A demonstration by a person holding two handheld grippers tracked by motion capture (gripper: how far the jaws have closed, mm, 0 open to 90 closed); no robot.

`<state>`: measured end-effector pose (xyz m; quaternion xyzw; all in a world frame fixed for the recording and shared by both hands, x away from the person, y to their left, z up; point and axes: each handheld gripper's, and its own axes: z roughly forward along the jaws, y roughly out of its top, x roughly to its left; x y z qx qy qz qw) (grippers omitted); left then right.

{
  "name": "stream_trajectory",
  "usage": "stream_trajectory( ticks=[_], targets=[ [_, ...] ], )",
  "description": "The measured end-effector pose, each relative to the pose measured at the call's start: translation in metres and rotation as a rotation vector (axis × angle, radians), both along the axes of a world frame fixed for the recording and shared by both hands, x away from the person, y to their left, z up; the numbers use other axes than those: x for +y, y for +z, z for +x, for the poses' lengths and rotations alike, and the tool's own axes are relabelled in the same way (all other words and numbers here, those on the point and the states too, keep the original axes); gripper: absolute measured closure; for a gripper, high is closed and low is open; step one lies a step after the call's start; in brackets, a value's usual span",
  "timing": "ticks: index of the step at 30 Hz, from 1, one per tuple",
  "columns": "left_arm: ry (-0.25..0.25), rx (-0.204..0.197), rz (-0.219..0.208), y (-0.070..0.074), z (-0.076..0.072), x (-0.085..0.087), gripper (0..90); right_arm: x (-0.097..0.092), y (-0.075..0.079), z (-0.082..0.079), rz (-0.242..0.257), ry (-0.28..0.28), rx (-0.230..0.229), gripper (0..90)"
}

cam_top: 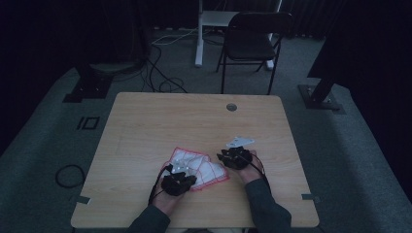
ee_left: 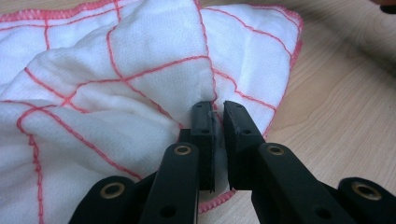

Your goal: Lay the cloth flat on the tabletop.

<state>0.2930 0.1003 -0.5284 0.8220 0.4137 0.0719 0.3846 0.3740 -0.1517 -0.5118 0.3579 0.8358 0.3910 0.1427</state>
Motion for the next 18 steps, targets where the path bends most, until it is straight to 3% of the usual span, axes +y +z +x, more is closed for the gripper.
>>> stream_trajectory(
  ticks=[6,12,16,18],
  targets=[
    [0.0,-0.021,0.02,0.002,-0.003,-0.001,82.6,0.017,-0.005,0.001,-0.002,0.052,0.022,67.8],
    [-0.009,-0.044,-0.009,0.008,-0.011,0.005,77.6,0.028,-0.016,0.009,0.037,0.083,0.103,64.3],
    [-0.003,-0.043,-0.066,0.014,-0.019,0.015,75.4,0.031,-0.02,0.012,0.06,0.087,0.138,75.5],
    [-0.002,-0.05,-0.074,0.017,-0.025,0.019,75.4,0.033,-0.019,0.011,0.05,0.089,0.13,83.2]
  ],
)
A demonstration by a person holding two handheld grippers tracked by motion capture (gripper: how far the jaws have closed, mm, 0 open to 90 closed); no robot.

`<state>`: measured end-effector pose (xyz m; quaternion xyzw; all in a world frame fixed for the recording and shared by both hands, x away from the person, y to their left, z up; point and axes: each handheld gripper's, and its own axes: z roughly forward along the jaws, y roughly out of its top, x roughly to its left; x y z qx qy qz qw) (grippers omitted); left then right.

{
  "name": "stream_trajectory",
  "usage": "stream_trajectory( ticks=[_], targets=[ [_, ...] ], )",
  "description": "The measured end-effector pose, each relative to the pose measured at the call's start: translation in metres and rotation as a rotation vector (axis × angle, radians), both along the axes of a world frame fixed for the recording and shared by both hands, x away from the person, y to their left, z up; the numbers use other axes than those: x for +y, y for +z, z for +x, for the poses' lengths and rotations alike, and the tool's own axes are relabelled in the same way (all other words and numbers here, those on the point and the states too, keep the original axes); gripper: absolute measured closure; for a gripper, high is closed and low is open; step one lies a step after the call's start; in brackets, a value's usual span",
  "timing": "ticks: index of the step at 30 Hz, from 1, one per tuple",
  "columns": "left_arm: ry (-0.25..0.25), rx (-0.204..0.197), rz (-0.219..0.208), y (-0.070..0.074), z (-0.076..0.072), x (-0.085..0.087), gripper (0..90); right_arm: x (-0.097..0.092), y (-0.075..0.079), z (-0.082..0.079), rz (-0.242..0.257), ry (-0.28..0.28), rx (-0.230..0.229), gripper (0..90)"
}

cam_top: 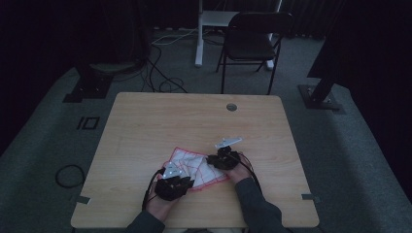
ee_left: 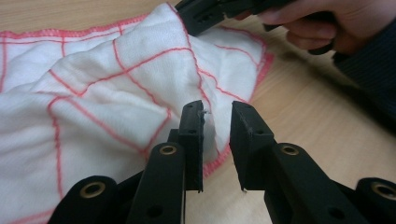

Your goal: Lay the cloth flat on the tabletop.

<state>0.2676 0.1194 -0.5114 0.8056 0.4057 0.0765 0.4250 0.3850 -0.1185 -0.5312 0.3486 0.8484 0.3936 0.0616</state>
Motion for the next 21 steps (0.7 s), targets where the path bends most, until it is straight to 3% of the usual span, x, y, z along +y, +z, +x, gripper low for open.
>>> stream_trajectory(
  ticks=[4,9,16,18,21],
  targets=[
    [0.009,0.012,0.031,-0.004,-0.011,0.007,76.2,0.003,0.002,-0.002,-0.027,-0.009,-0.032,86.5],
    [0.037,0.04,0.07,-0.019,-0.011,0.01,77.2,0.003,0.003,-0.002,-0.028,-0.019,-0.035,86.9],
    [0.061,-0.025,0.144,-0.021,-0.003,0.002,75.4,0.004,0.004,-0.002,-0.037,-0.025,-0.046,87.3],
    [0.065,-0.01,0.172,-0.024,0.001,0.0,75.7,0.003,0.005,-0.002,-0.037,-0.028,-0.053,87.5],
    [0.069,-0.003,0.17,-0.024,0.002,0.002,78.7,0.001,0.008,-0.003,-0.052,-0.032,-0.068,87.6]
  ],
)
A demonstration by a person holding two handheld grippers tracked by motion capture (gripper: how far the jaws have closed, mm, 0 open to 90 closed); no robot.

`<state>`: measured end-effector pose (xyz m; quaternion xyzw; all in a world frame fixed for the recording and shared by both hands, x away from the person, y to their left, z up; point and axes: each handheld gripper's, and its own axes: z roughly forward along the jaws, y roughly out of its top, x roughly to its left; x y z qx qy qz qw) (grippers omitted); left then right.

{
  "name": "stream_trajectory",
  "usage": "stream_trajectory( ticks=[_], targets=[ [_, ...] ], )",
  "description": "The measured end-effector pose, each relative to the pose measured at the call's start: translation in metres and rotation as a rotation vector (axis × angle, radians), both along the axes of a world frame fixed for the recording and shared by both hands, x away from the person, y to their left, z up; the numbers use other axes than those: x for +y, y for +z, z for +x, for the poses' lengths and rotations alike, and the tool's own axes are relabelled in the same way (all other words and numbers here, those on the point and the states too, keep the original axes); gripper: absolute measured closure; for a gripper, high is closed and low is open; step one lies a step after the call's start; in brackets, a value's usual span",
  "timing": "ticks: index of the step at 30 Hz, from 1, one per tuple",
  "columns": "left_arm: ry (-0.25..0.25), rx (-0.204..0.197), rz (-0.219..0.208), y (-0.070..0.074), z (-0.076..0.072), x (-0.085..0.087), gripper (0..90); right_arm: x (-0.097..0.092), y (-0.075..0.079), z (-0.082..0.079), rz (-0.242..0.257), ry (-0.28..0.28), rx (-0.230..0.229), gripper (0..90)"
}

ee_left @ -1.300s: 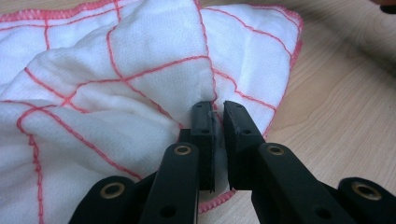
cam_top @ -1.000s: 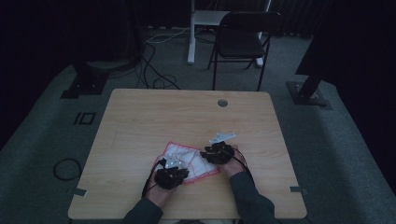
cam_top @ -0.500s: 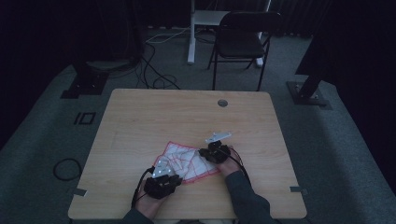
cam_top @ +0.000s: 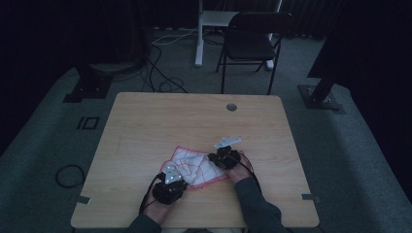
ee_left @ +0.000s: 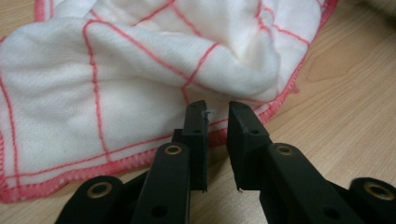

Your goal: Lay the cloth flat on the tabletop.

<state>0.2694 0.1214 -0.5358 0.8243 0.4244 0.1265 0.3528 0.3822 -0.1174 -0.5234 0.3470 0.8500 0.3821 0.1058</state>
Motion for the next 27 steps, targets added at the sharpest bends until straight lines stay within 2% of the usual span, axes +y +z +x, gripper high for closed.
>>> stream_trajectory(
  ticks=[2,7,9,11,15,17,20,22,24,27],
  targets=[
    [-0.008,0.003,0.009,0.001,0.001,0.001,78.9,-0.002,0.002,0.0,-0.002,-0.004,-0.007,87.6],
    [0.008,0.014,0.015,0.002,0.005,0.009,81.3,-0.007,0.004,0.002,-0.017,-0.015,-0.025,87.6],
    [0.023,0.015,0.02,0.002,0.007,0.014,81.9,-0.01,0.004,0.002,-0.029,-0.023,-0.031,87.6],
    [0.049,0.01,0.053,0.003,0.01,0.021,82.2,-0.015,0.005,0.003,-0.029,-0.036,-0.033,87.6],
    [0.106,0.03,0.056,0.004,0.018,0.039,83.1,-0.028,0.007,0.006,-0.021,-0.071,-0.031,87.6],
    [0.111,0.033,0.056,0.005,0.019,0.042,82.6,-0.032,0.007,0.006,-0.025,-0.076,-0.029,87.6],
    [0.106,0.027,0.057,0.005,0.018,0.038,80.4,-0.032,0.006,0.005,-0.03,-0.073,-0.031,87.6],
    [0.079,0.007,0.041,0.005,0.018,0.034,78.7,-0.03,0.006,0.005,-0.029,-0.073,-0.029,87.6],
    [0.056,-0.02,0.037,0.007,0.019,0.023,77.1,-0.029,0.005,0.005,-0.029,-0.072,-0.03,87.6],
    [0.022,-0.04,0.034,0.01,0.021,0.009,75.2,-0.029,0.006,0.005,-0.026,-0.073,-0.032,87.6]
  ],
)
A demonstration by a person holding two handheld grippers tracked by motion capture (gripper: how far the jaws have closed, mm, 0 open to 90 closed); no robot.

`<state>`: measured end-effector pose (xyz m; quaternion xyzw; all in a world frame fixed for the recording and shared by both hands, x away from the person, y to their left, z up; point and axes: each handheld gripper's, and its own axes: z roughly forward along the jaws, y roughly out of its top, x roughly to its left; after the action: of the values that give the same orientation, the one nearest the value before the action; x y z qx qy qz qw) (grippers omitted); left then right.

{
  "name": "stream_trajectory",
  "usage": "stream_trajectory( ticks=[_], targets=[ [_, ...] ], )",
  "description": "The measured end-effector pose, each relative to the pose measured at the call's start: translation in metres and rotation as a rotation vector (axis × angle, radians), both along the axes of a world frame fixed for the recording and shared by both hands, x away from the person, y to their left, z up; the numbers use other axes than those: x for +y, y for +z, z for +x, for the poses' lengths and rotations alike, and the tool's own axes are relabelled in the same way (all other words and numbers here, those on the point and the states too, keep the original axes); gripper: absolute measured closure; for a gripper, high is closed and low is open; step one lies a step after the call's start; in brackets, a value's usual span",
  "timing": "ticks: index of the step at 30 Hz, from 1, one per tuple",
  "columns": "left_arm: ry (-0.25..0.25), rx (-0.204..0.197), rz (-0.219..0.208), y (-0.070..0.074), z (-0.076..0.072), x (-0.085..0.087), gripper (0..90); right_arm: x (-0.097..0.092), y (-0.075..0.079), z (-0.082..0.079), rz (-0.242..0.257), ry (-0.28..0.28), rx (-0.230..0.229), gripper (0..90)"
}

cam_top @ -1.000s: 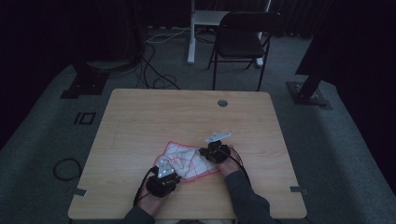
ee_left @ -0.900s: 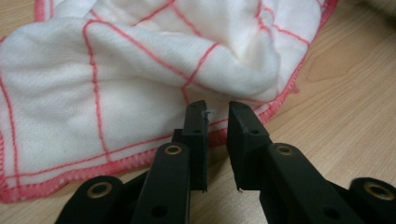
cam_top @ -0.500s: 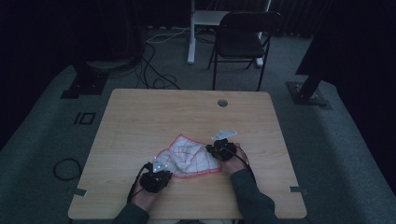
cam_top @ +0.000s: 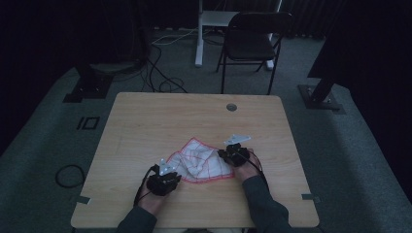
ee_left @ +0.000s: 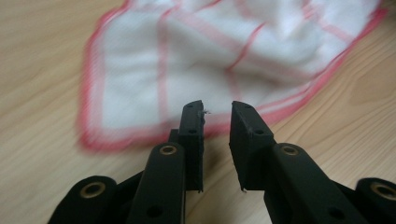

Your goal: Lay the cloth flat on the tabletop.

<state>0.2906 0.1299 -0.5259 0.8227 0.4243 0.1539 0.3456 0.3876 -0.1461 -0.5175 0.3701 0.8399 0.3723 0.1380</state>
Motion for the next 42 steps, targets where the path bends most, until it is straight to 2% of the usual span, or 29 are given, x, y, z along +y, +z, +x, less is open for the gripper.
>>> stream_trajectory(
  ticks=[3,4,6,7,8,11,18,25,33,36,42],
  targets=[
    [-0.034,0.007,0.024,-0.004,0.004,-0.017,73.5,0.0,0.001,-0.001,0.002,0.0,-0.005,87.6],
    [-0.039,0.013,0.038,-0.007,0.005,-0.02,73.8,0.0,0.001,-0.001,0.0,0.001,-0.006,87.6],
    [-0.036,0.008,0.035,-0.009,0.006,-0.02,75.6,-0.001,0.002,-0.001,0.0,0.0,-0.008,87.7],
    [-0.039,0.016,0.037,-0.008,0.007,-0.019,77.2,-0.002,0.002,-0.001,0.0,-0.002,-0.01,87.7],
    [-0.035,0.025,0.057,-0.006,0.008,-0.018,78.8,-0.004,0.002,0.0,0.002,-0.005,-0.01,87.7],
    [-0.01,0.029,0.081,-0.005,0.011,-0.011,82.0,-0.01,0.004,0.001,0.008,-0.019,-0.014,87.7],
    [0.05,0.038,0.092,-0.003,0.018,0.017,82.8,-0.026,0.008,0.002,0.011,-0.051,-0.022,87.8],
    [0.094,0.029,0.137,-0.002,0.026,0.031,83.0,-0.038,0.011,0.003,0.006,-0.067,-0.029,87.7],
    [0.135,0.016,0.197,0.0,0.033,0.029,83.5,-0.042,0.017,0.004,0.012,-0.077,-0.035,87.6],
    [0.121,0.004,0.189,0.001,0.027,0.023,81.0,-0.039,0.014,0.004,0.007,-0.073,-0.032,87.6],
    [0.075,-0.037,0.143,0.01,0.016,0.007,79.1,-0.04,0.013,0.004,0.011,-0.077,-0.027,87.5]
  ],
)
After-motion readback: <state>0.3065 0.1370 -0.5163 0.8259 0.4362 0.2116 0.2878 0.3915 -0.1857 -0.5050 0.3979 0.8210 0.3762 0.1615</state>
